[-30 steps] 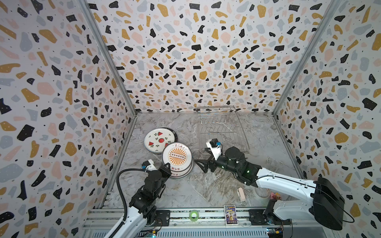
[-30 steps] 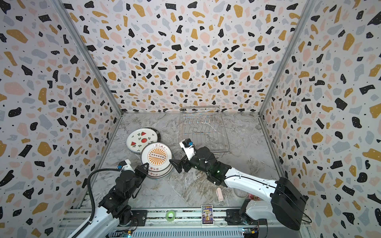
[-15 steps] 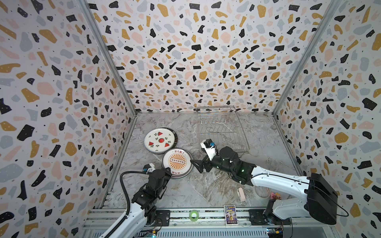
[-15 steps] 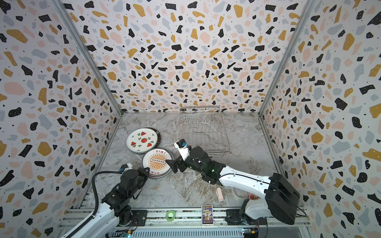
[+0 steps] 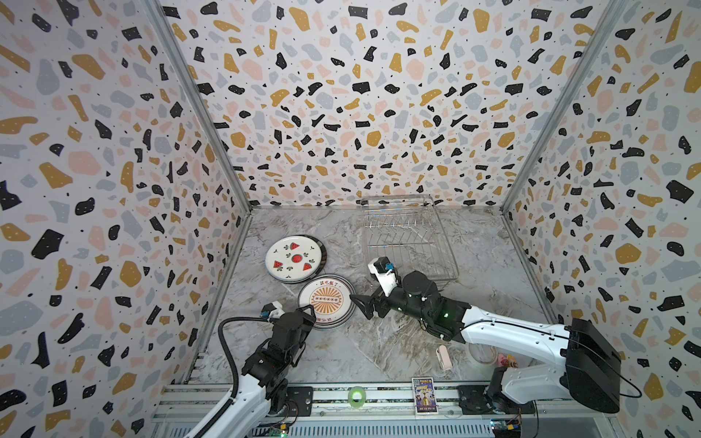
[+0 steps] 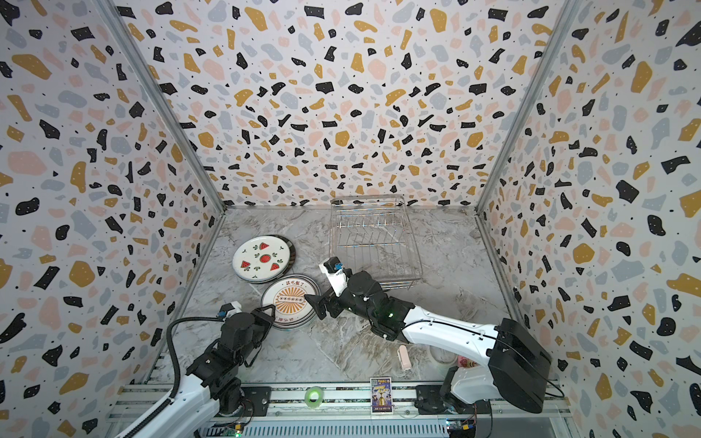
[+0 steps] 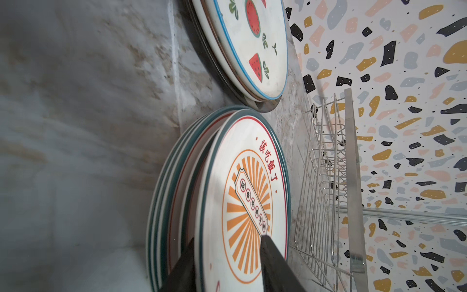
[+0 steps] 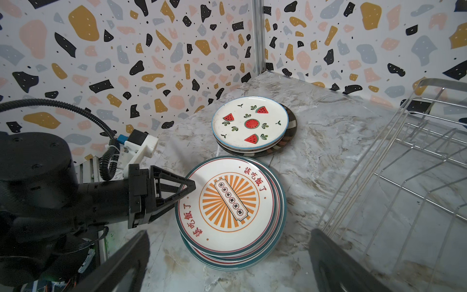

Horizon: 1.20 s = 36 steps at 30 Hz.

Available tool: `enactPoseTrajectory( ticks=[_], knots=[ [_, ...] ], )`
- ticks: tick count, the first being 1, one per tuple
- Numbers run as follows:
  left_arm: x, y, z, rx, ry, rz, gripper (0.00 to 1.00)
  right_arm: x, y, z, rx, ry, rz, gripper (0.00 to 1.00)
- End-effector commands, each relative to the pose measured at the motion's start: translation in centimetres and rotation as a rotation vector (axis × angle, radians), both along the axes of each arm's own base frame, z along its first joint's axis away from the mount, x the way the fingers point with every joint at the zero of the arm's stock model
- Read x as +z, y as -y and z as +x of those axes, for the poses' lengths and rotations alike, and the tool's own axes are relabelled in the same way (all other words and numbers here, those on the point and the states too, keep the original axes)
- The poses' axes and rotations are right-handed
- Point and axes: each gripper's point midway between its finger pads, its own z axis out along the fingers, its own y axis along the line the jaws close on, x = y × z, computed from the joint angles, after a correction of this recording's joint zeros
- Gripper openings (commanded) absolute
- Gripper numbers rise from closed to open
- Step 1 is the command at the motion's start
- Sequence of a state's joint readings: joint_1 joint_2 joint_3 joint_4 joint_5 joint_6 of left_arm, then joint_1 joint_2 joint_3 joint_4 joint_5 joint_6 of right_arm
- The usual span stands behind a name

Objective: Unload the plates from the dish rack
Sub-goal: Place the plate among the plates.

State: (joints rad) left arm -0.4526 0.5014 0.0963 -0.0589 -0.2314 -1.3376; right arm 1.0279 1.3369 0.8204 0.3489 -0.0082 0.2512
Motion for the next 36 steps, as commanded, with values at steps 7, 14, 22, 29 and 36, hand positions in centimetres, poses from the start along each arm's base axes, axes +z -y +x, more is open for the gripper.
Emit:
enactPoseTrajectory(
  ticks=[7,14,22,29,36],
  knots=[
    [1.9,-1.8,0.5,0.072,0.071,0.073,0.57,1.8,0.1,0.3,-0.02,0.032,0.022,0.99],
    [1.9,-1.5,0.8,0.053,0.067,0.09,0.58,1.6,0.3,0.4,-0.033,0.033,0.018,0.99],
    [1.8,-1.9,0.7,0.068,0.075,0.1,0.49,1.7,0.7,0.6,-0.052,0.034,0.016,0.99],
    [3.8,-2.4,1.3,0.08,0.137,0.148,0.67,2.8,1.6,0.9,-0.093,0.051,0.03,0.99],
    [11.5,-4.5,2.8,0.197,0.374,0.254,1.0,5.6,6.9,4.6,-0.285,0.089,0.075,0.99]
  ],
)
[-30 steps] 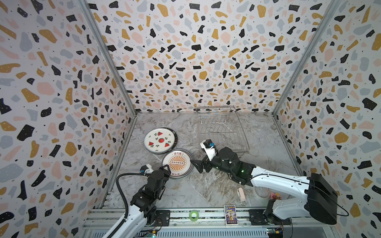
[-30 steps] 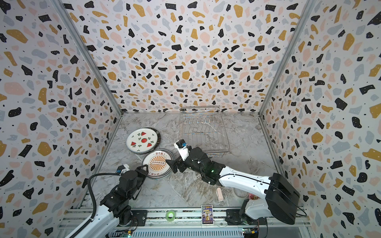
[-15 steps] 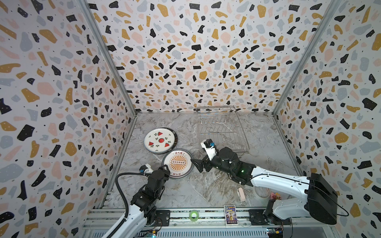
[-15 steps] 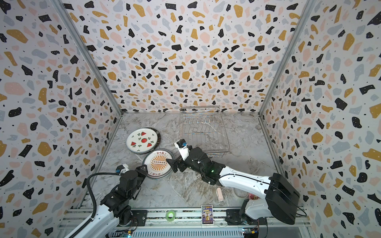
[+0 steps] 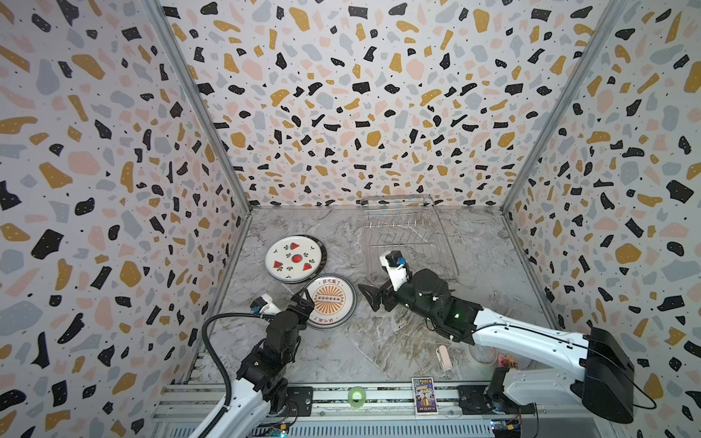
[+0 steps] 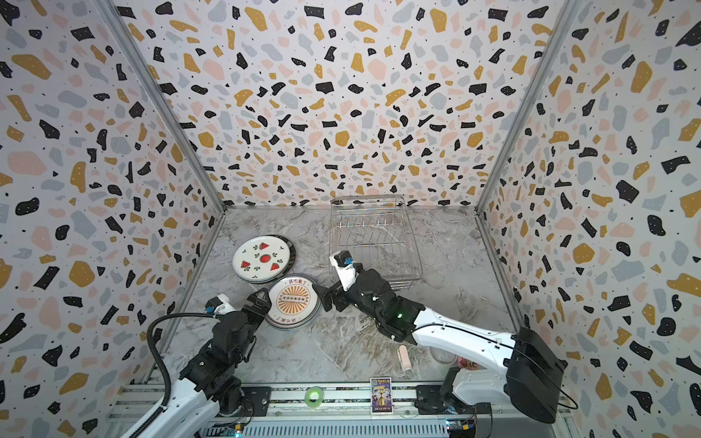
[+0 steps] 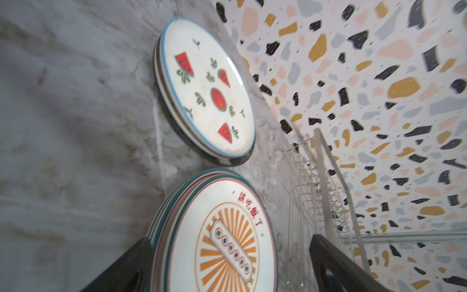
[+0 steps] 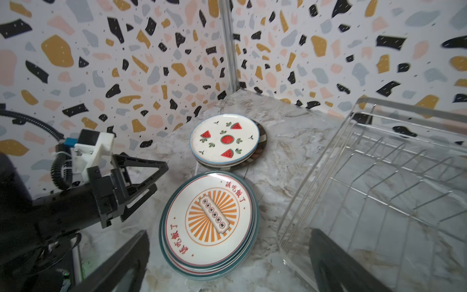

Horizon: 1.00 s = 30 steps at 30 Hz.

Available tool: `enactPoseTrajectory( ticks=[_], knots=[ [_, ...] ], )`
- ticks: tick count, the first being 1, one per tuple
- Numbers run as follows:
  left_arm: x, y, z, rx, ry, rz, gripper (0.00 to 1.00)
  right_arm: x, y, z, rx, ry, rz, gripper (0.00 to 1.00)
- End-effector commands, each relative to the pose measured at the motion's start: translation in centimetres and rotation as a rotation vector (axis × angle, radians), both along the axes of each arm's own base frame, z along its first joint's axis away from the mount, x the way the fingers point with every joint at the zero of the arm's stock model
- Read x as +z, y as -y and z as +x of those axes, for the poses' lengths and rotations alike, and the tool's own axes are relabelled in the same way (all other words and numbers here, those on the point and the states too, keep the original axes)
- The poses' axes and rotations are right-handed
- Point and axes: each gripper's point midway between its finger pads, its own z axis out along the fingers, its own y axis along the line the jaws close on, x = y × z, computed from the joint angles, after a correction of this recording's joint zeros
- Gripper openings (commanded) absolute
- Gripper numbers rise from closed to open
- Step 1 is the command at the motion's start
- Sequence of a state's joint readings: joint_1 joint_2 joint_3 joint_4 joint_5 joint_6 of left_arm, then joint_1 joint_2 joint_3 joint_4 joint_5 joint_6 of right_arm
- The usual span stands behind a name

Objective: Unload the plates from the dish rack
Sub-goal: Place the plate among the plates, then reset both arms

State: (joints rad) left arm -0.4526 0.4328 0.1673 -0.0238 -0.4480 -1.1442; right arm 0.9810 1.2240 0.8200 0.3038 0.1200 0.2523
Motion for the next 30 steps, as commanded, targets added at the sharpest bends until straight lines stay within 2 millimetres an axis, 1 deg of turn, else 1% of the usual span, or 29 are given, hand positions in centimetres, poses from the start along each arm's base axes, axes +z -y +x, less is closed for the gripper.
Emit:
enactPoseTrajectory(
  ticks=[1,3,4,5,6,8,10,12,15,17,18,20,21,23,25,27,28,30],
  knots=[
    [6.3,-1.9,1.2,0.108,0.191,0.085,1.0,2.2,4.3,3.3,-0.164,0.023,0.037,0.99],
    [8.5,-2.3,1.8,0.135,0.239,0.153,1.0,2.4,7.1,5.4,-0.26,0.016,0.025,0.99],
    [9.5,-2.4,2.2,0.142,0.258,0.21,1.0,2.5,9.0,6.7,-0.327,0.015,0.021,0.99],
    [10.3,-2.7,2.6,0.171,0.261,0.247,1.0,2.6,11.0,7.9,-0.396,0.01,0.015,0.99],
    [10.7,-3.2,2.9,0.21,0.244,0.278,1.0,2.6,12.7,8.7,-0.453,0.005,0.007,0.99],
    [11.9,-3.8,3.7,0.26,0.215,0.362,1.0,2.5,16.7,10.4,-0.569,0.008,-0.014,1.0],
    [12.1,-4.4,4.3,0.324,0.215,0.412,1.0,2.2,20.7,11.3,-0.7,0.043,-0.029,0.99],
    [12.0,-5.4,4.3,0.39,0.195,0.51,0.99,1.4,24.6,11.6,-0.847,0.09,-0.047,1.0],
    [11.4,-7.3,3.9,0.487,0.102,0.652,0.99,-0.7,29.6,11.2,-1.017,0.167,-0.124,1.0],
    [11.1,-8.3,3.8,0.51,0.055,0.707,0.99,-2.8,32.6,11.1,-1.089,0.136,-0.155,1.0],
    [11.0,-8.5,3.6,0.509,0.046,0.73,0.98,-3.9,33.6,11.0,-1.111,0.103,-0.165,1.0],
    [10.4,-9.4,2.3,0.549,0.036,0.757,1.0,-6.1,35.6,10.9,-1.173,0.05,-0.171,1.0],
    [10.1,-9.6,1.9,0.551,0.042,0.771,1.0,-6.9,36.0,10.8,-1.19,0.045,-0.168,1.0],
    [8.7,-10.0,1.1,0.559,0.029,0.809,0.99,-8.3,36.7,10.6,-1.216,0.056,-0.198,1.0],
    [6.9,-10.6,0.8,0.572,-0.026,0.861,0.99,-9.8,37.3,10.3,-1.237,0.071,-0.235,1.0],
    [5.3,-11.2,0.8,0.581,-0.074,0.887,1.0,-11.2,37.1,10.2,-1.213,0.085,-0.27,1.0],
    [4.7,-11.2,1.1,0.573,-0.081,0.886,1.0,-12.0,36.9,10.1,-1.195,0.091,-0.278,1.0],
    [4.0,-10.5,2.1,0.505,-0.087,0.92,1.0,-13.1,37.0,9.7,-1.19,0.106,-0.272,1.0]
  ],
)
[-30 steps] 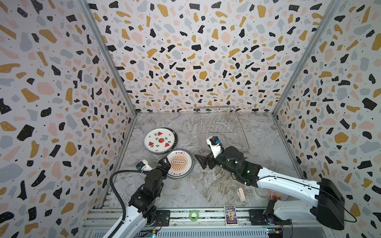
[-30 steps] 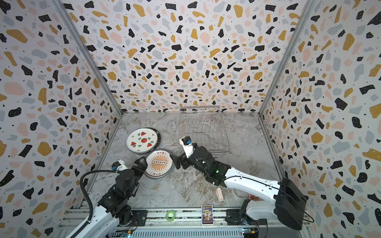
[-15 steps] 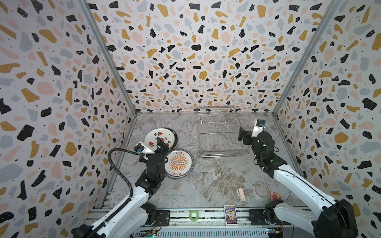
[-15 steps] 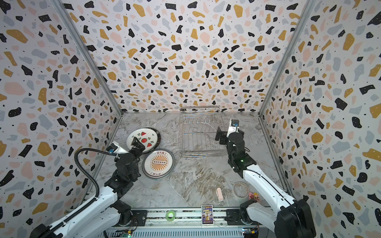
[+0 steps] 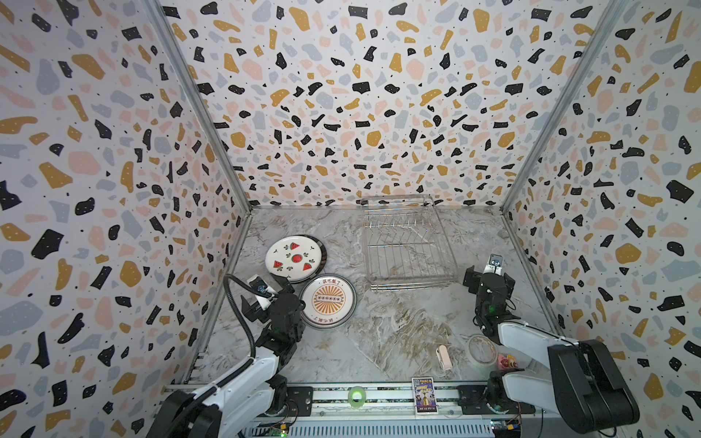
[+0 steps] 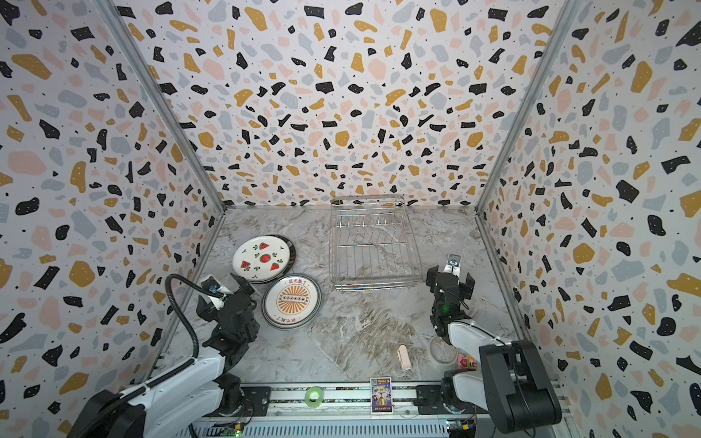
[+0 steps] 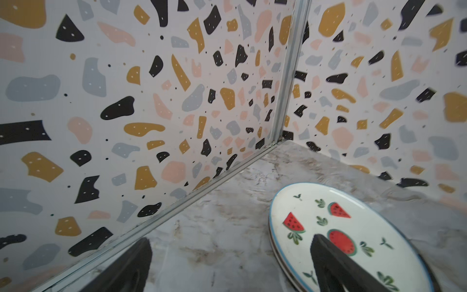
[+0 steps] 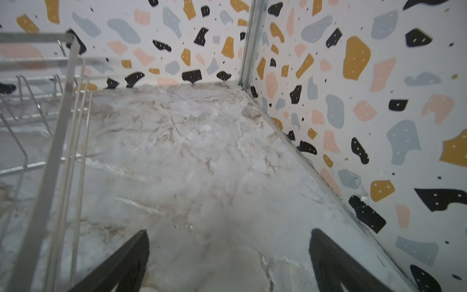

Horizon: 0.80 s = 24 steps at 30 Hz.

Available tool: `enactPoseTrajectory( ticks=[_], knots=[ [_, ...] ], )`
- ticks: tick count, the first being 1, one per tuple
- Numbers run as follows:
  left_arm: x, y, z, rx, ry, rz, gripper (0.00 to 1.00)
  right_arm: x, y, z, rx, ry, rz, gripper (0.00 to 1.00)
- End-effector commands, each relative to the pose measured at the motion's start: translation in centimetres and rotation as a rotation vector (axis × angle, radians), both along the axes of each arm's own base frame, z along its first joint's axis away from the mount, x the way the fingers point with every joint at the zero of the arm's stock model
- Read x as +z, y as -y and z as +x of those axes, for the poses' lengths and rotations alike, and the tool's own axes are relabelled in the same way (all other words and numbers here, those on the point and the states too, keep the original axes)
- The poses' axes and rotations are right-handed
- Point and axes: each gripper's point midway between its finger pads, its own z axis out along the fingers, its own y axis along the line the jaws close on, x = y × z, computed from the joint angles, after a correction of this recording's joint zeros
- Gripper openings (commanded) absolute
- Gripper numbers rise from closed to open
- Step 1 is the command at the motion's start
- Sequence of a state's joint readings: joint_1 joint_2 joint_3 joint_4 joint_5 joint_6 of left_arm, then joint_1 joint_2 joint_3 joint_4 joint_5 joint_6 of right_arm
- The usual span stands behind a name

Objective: Unload the plates from the dish rack
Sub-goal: Reset both arms

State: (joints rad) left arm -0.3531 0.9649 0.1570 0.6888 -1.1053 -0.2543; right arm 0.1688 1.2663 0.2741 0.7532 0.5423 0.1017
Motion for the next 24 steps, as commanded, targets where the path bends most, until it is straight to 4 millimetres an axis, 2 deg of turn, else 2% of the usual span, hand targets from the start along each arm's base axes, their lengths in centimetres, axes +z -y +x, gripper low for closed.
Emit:
enactPoseTrajectory(
  ticks=[1,4,7,10,14,16,20,24],
  knots=[
    [0.6,0.0,0.8,0.0,0.015,0.032,0.99,2.5,0.2,0.5,0.003,0.151,-0.032,1.0],
    [-0.4,-0.1,1.1,0.01,-0.001,0.047,0.99,2.5,-1.3,0.5,0.11,0.162,-0.027,1.0],
    [-0.2,-0.1,1.3,-0.014,0.033,0.045,0.99,3.3,-3.0,0.1,0.234,0.229,-0.004,1.0],
    [-0.2,-1.1,1.1,-0.033,0.089,0.005,0.98,2.9,-2.8,-0.1,0.241,0.267,0.016,1.0],
    [-0.9,-1.8,1.2,-0.089,0.151,-0.018,0.94,2.0,-3.9,1.1,0.306,0.241,0.013,1.0],
    [-0.8,-1.6,1.6,-0.101,0.144,-0.008,0.99,1.7,-4.1,1.6,0.312,0.233,-0.002,0.99],
    [-1.3,-1.4,3.2,-0.121,0.085,-0.015,1.0,0.9,-3.6,2.0,0.278,0.193,0.017,0.99],
    [-1.6,0.4,5.2,-0.24,0.022,0.018,0.98,0.9,-3.6,2.0,0.279,0.191,0.019,0.99]
  ],
)
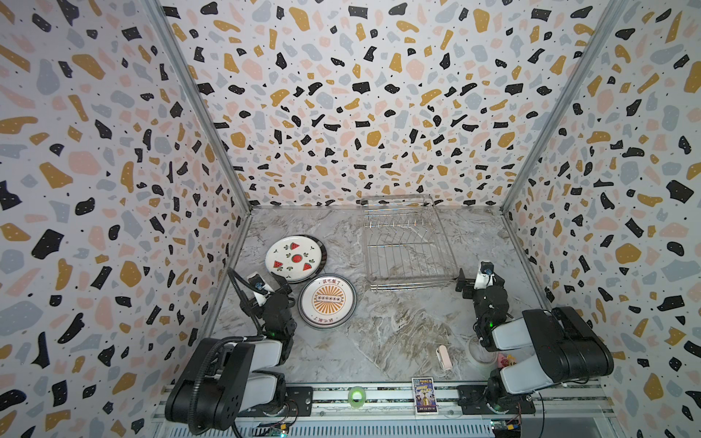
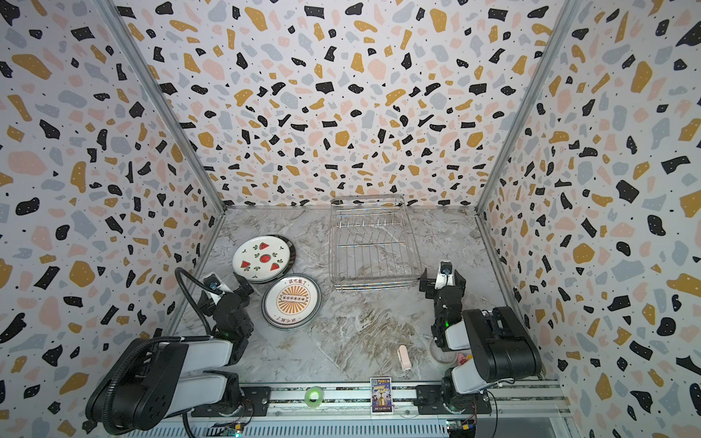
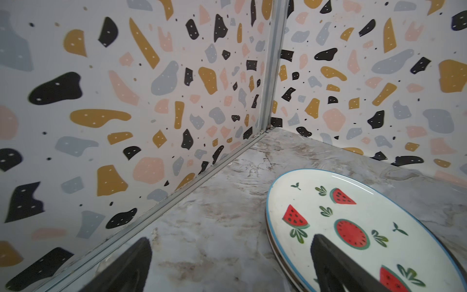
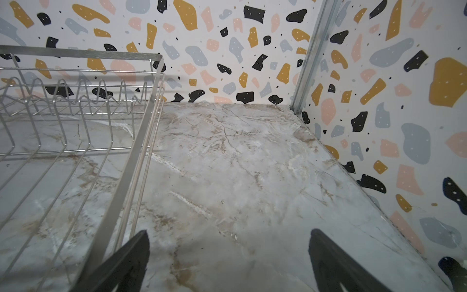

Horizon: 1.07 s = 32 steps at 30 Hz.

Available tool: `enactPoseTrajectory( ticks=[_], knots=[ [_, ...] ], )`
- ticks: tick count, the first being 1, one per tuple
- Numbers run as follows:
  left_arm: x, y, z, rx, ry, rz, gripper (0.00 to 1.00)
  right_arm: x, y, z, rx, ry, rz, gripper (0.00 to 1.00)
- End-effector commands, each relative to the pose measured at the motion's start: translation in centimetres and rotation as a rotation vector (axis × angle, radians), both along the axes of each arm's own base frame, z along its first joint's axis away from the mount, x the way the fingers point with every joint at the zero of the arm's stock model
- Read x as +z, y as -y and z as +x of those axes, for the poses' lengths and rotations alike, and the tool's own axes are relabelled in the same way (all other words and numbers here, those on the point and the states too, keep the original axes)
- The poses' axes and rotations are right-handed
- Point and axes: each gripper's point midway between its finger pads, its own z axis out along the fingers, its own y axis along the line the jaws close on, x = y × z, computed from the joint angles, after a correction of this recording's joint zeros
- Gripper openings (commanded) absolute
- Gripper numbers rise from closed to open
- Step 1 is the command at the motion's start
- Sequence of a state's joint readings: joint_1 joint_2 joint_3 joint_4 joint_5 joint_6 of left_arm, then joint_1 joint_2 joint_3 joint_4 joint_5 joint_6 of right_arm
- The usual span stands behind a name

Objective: Unload the plates from the dish rack
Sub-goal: Reset both arms

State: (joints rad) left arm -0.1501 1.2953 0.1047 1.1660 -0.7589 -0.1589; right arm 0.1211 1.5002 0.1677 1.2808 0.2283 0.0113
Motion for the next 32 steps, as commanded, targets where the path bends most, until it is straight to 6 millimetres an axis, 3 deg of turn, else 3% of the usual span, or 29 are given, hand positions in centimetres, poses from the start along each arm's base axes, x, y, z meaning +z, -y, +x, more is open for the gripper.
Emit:
enactPoseTrajectory(
  ticks=[1,4,12,32],
  knots=[
    [0.5,1.6,1.5,-0.119,0.003,0.029,0.98,1.2,0.0,0.5,0.001,0.037,0.006,0.99],
    [0.7,1.1,0.7,-0.09,0.072,0.028,0.98,1.2,0.0,0.5,0.001,0.04,0.006,0.99],
    [-0.4,1.8,2.4,-0.121,-0.031,0.036,0.99,1.3,0.0,0.5,0.001,0.041,0.004,0.99],
    [-0.1,1.8,2.2,-0.124,-0.017,0.036,1.0,1.1,0.0,0.7,0.012,0.033,0.014,0.99]
  ],
)
